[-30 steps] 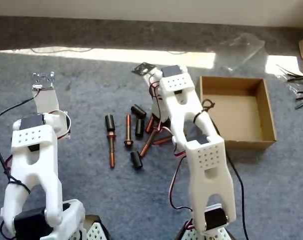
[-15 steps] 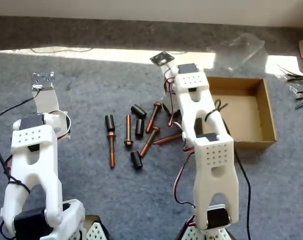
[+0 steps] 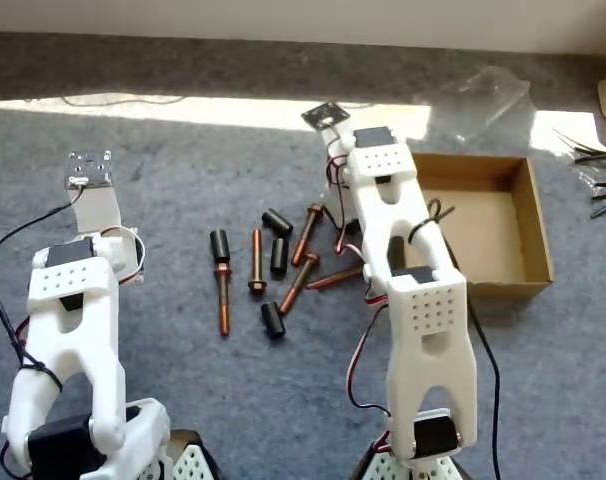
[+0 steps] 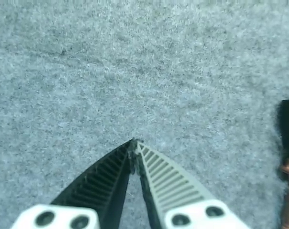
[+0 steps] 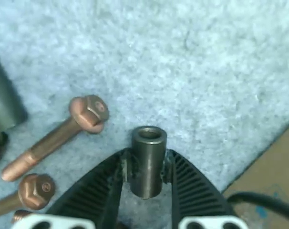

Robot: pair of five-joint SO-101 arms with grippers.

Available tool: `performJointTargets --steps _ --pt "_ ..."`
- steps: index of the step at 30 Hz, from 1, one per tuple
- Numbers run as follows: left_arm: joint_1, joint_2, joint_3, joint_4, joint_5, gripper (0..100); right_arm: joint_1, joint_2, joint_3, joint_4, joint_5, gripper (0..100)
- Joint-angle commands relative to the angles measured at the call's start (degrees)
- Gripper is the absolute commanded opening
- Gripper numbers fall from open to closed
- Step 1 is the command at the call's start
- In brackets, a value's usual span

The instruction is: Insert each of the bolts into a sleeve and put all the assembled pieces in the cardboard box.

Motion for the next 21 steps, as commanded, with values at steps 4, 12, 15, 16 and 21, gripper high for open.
performJointTargets --steps 4,12,15,16,21 --pt "-0.48 -0.22 -0.31 -0.97 0.26 1 1.63 -0.92 -0.57 -1.10 -0.79 0.7" --pt "2.24 -0.22 -0.04 -0.79 0.09 1 2.42 -7.16 -5.67 7.16 -0.79 0.4" --pt "3.30 -0.22 0.48 -0.79 0.00 1 2.42 -10.24 -8.75 11.56 -0.88 0.4" --pt "3.82 -0.22 0.48 -0.79 0.00 1 2.42 -11.30 -9.80 13.23 -0.88 0.4" --pt "6.73 -0.22 0.66 -0.26 -5.63 1 2.51 -17.10 -15.87 20.18 -3.08 0.4"
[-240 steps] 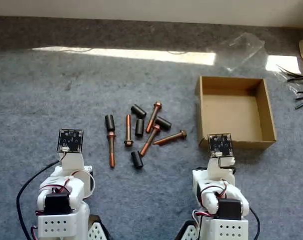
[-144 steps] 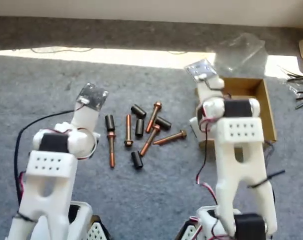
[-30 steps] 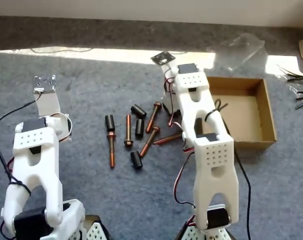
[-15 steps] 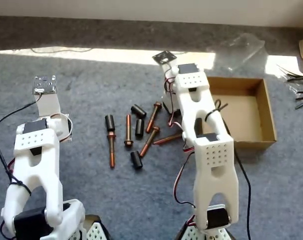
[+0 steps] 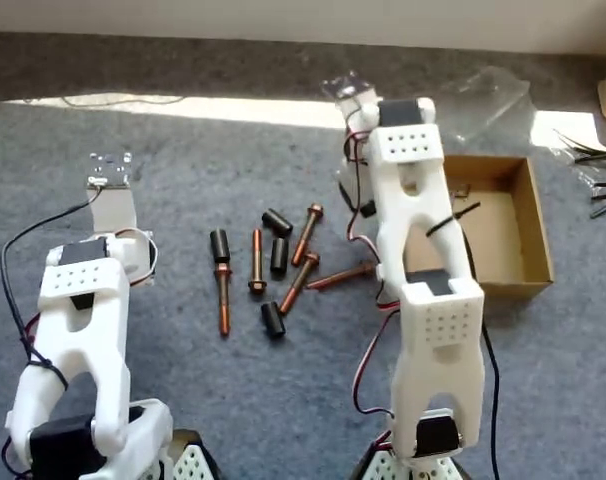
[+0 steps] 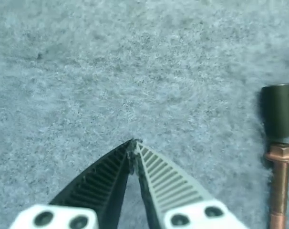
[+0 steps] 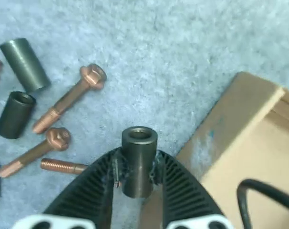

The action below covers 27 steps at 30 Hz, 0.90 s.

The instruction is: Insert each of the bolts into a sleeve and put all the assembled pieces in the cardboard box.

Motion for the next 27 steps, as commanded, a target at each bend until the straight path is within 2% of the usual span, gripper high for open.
performJointTargets --steps 1,6,15,18,20,27 --pt "3.82 -0.22 -0.22 0.44 -3.96 1 1.10 -8.40 -6.46 4.35 -3.16 0.4" --pt "4.53 -0.22 -0.22 1.05 -4.13 1 2.95 -16.66 -6.11 4.44 -4.75 0.4" --pt "7.34 -0.22 -0.31 2.11 -4.13 1 0.92 -37.32 12.09 4.44 -4.75 0.4" --pt "9.45 -0.40 -1.71 6.15 -4.66 1 0.04 -45.41 20.44 4.35 -4.40 0.4" --pt "11.47 -0.22 -3.74 9.67 -8.00 1 -0.22 -51.38 25.89 4.00 -4.40 0.4" --pt "19.91 -0.13 -15.87 22.95 -9.14 1 0.04 -74.24 50.07 -5.05 -4.31 0.4"
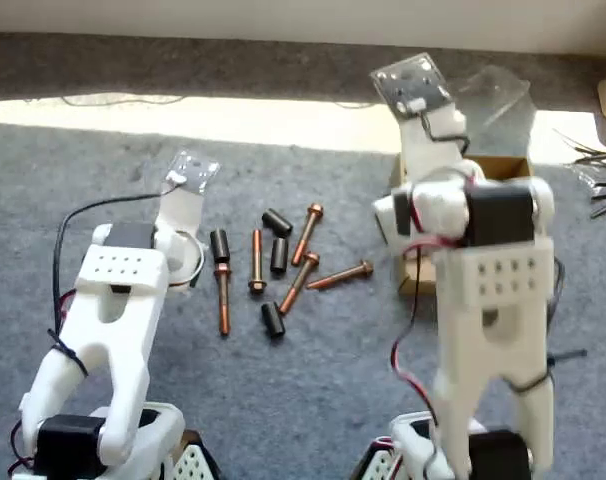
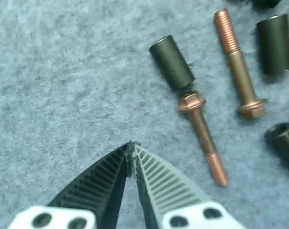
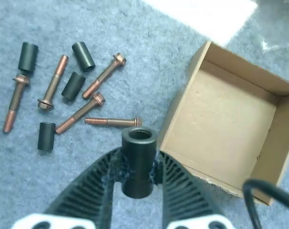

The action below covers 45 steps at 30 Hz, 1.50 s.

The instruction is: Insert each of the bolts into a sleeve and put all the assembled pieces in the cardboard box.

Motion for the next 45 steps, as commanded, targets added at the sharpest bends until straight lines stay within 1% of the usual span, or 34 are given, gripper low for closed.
performJointTargets --steps 1,5,11,14,18,21,23,26,31,34,36,45 --pt "6.02 -0.13 -10.24 8.26 -0.44 1 -0.31 -13.49 11.82 -6.37 -0.09 0.4" --pt "9.71 -0.13 -15.87 13.71 -0.44 1 -0.31 -25.80 26.24 -11.56 -0.09 0.4" --pt "13.85 1.89 -20.97 18.02 -0.44 1 -0.31 -40.57 42.59 -17.19 -0.53 0.4" --pt "15.34 9.45 -27.03 21.36 -0.44 1 -0.31 -46.37 49.80 -19.12 -0.53 0.4" --pt "15.60 22.90 -40.04 25.23 -0.44 1 -0.22 -52.88 57.89 -22.11 -0.62 0.4" --pt "15.96 32.57 -51.38 29.98 -0.35 1 -0.04 -57.10 63.16 -24.75 -3.87 0.4" --pt "17.10 38.20 -59.03 33.76 -0.35 1 1.63 -59.91 66.33 -26.86 -5.89 0.4" --pt "20.35 45.05 -69.41 38.68 -0.35 1 5.14 -64.22 71.52 -29.85 -6.15 0.4" --pt "24.48 53.58 -82.07 39.56 -0.18 2 5.93 -71.52 81.54 -33.27 -5.80 0.4" --pt "25.01 59.03 -88.13 39.47 4.22 9 5.85 -76.18 84.70 -33.36 -5.80 0.4" --pt "25.01 62.73 -92.53 39.56 5.19 13 5.76 -78.20 85.49 -33.36 -5.80 0.4" --pt "25.10 74.51 -109.67 39.47 5.36 13 5.76 -77.67 85.93 -33.45 -5.80 0.4"
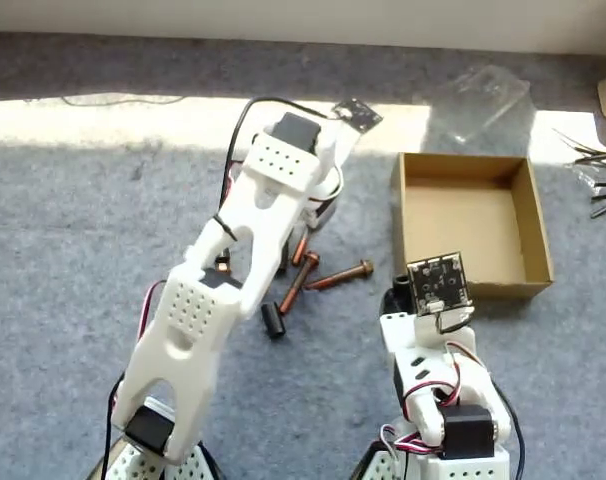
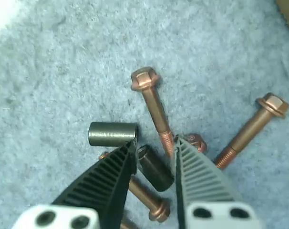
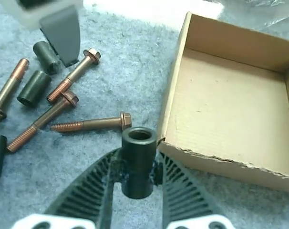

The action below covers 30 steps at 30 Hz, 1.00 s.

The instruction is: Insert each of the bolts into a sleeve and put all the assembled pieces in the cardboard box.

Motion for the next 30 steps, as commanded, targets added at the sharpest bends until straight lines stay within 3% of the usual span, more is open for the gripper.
performJointTargets --steps 1,16,30 --pt "1.10 2.95 -9.10 0.53 0.62 13 0.57 -0.40 -0.48 -2.07 -0.18 0.4" --pt "0.57 17.71 -23.69 -1.23 12.31 13 0.57 -0.40 -0.40 -2.07 -0.18 0.4" --pt "0.57 20.26 -24.75 -4.84 13.63 13 0.57 -0.40 -0.31 -2.07 -0.18 0.4"
